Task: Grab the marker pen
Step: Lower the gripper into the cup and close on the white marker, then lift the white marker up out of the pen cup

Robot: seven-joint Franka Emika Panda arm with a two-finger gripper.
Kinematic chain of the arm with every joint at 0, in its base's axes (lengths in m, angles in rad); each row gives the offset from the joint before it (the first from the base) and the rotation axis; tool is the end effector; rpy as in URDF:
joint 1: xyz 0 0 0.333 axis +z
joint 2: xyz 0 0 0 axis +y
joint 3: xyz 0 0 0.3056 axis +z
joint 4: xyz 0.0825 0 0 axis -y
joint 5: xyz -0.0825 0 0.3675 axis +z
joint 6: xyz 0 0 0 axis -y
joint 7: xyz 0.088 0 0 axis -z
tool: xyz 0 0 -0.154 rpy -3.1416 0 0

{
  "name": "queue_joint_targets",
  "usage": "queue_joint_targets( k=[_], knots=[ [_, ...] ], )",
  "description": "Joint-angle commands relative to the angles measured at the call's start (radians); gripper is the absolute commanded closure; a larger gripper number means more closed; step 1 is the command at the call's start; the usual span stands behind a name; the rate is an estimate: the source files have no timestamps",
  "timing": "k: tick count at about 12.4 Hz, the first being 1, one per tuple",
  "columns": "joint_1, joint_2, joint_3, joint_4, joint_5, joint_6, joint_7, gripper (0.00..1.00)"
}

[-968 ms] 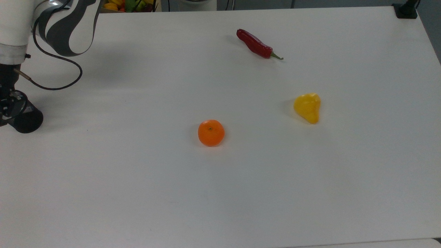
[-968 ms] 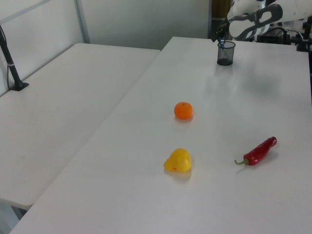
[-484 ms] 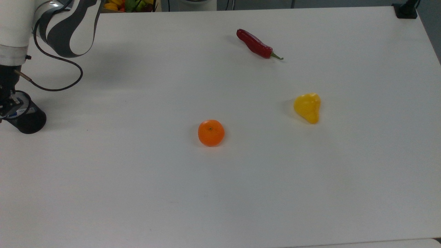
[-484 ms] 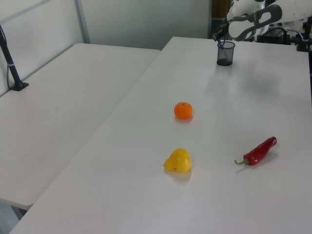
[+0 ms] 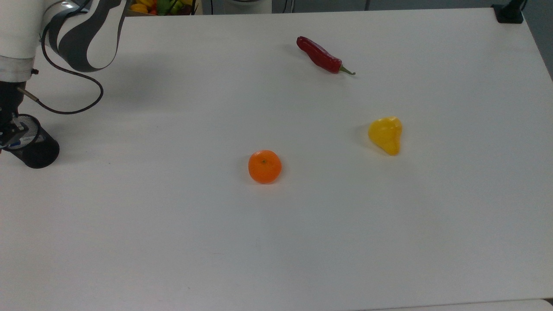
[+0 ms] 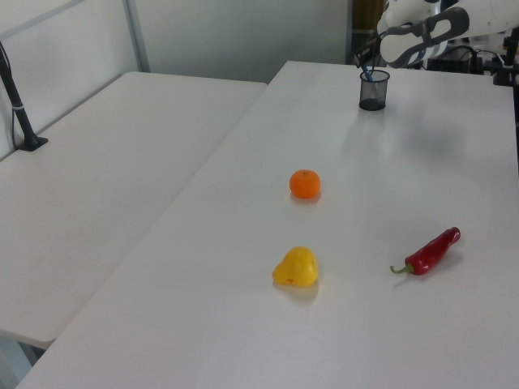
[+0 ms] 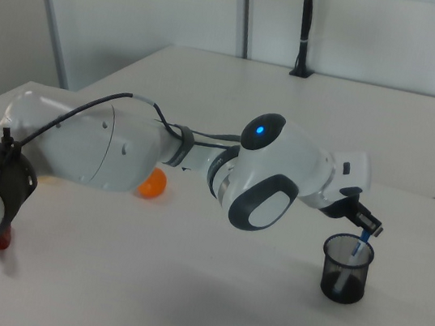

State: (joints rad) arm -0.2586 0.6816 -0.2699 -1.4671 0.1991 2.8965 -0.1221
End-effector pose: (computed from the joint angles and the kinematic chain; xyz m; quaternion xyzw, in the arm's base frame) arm 0.6905 -0.3588 0.3482 0.9022 -0.2082 0.3551 0.1289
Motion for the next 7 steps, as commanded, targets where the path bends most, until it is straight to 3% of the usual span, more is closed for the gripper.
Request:
queue_joint_targets(
  k=[1, 7],
  knots=[
    [-0.008, -0.019, 0.006, 0.01, 0.019, 0.015, 0.001, 1.0],
    [-0.031, -0.115, 0.014, 0.007, 0.022, -0.042, -0.001, 1.0]
  ],
)
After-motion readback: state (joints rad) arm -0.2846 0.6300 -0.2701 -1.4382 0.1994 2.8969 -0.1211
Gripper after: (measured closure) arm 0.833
